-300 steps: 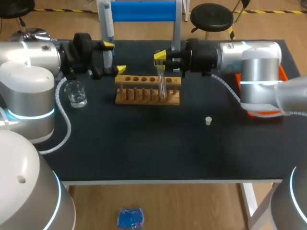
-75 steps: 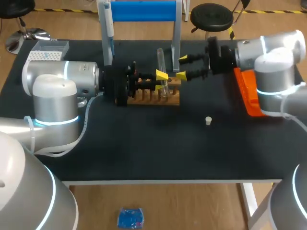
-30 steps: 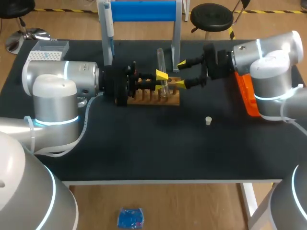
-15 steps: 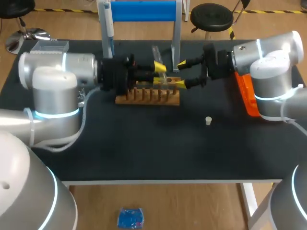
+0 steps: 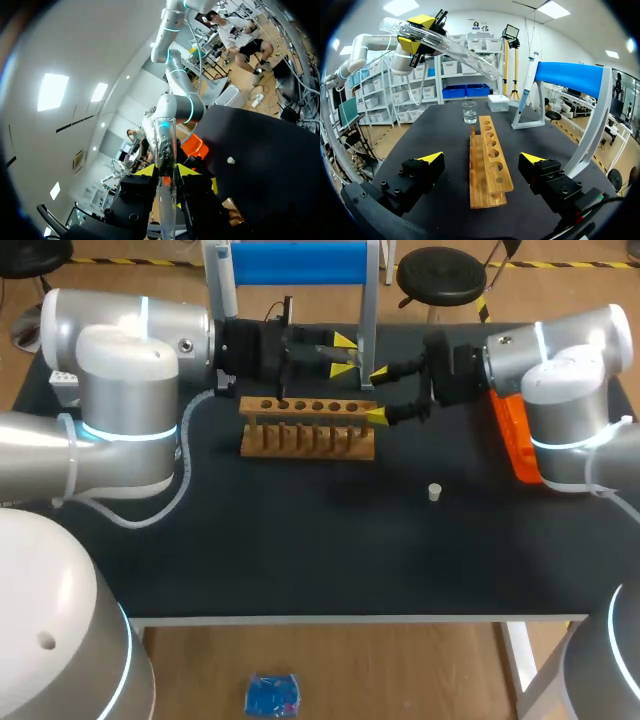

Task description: Invert the test tube, pick up the pipette, mount the tip to pipette, aspirate from beaker and dispense into the tube, eject the tip, return the pipette, and cap with the stopper.

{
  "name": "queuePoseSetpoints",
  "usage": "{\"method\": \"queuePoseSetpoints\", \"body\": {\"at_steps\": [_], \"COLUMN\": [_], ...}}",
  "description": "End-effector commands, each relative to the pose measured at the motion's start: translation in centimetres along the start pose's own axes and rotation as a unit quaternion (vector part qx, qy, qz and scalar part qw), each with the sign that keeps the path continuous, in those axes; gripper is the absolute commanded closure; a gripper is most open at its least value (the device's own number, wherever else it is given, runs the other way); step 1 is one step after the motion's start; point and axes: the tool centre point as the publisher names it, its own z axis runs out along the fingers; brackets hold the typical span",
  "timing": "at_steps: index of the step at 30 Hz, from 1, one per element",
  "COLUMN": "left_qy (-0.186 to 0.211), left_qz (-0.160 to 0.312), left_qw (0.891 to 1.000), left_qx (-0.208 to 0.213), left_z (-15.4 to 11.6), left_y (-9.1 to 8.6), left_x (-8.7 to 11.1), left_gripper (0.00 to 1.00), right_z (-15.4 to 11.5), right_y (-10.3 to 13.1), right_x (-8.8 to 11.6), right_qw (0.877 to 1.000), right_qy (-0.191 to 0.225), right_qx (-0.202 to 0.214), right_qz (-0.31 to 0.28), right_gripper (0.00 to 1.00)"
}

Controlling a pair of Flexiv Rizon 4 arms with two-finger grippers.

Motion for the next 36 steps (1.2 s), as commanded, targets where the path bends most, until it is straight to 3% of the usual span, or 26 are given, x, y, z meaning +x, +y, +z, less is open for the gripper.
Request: {"method": "queuePoseSetpoints", "body": {"at_steps": [1, 8, 10, 12, 13, 14, 16, 18, 22, 36], "left_qy": [0.008, 0.008, 0.002, 0.020, 0.025, 0.036, 0.042, 0.056, 0.034, -0.054], "left_qz": [0.000, 0.000, -0.046, -0.102, -0.144, -0.210, -0.299, -0.359, -0.413, -0.469], "left_qw": [1.000, 1.000, 0.999, 0.994, 0.989, 0.976, 0.952, 0.929, 0.907, 0.880], "left_qx": [-0.001, -0.001, 0.009, -0.018, -0.024, -0.036, -0.054, -0.069, -0.074, -0.050], "left_z": [0.0, 0.0, 0.2, 0.2, 0.0, -0.2, -0.6, -0.8, -0.8, -0.9], "left_y": [-0.1, -0.1, 0.3, 0.9, 1.2, 1.8, 2.6, 3.0, 3.5, 4.8], "left_x": [-0.2, -0.2, -0.3, -0.7, -1.0, -1.1, -1.1, -1.0, -1.3, -1.4], "left_gripper": [1.00, 1.00, 1.00, 1.00, 1.00, 1.00, 1.00, 1.00, 1.00, 1.00], "right_z": [-0.1, -0.1, -0.1, -0.1, -0.1, -0.1, -0.1, -0.1, -0.1, -0.1], "right_y": [0.0, 0.0, 0.0, 0.0, 0.0, 0.0, 0.0, 0.0, 0.0, 0.0], "right_x": [0.1, 0.1, 0.1, 0.1, 0.1, 0.1, 0.1, 0.1, 0.1, 0.1], "right_qw": [1.000, 1.000, 1.000, 1.000, 1.000, 1.000, 1.000, 1.000, 1.000, 1.000], "right_qy": [-0.001, -0.001, -0.001, -0.001, -0.001, -0.001, -0.001, -0.001, -0.001, -0.001], "right_qx": [0.000, 0.000, 0.000, 0.000, 0.000, 0.000, 0.000, 0.000, 0.000, 0.000], "right_qz": [0.000, 0.000, 0.000, 0.000, 0.000, 0.000, 0.000, 0.000, 0.000, 0.000], "right_gripper": [0.00, 0.00, 0.00, 0.00, 0.00, 0.00, 0.00, 0.00, 0.00, 0.00]}}
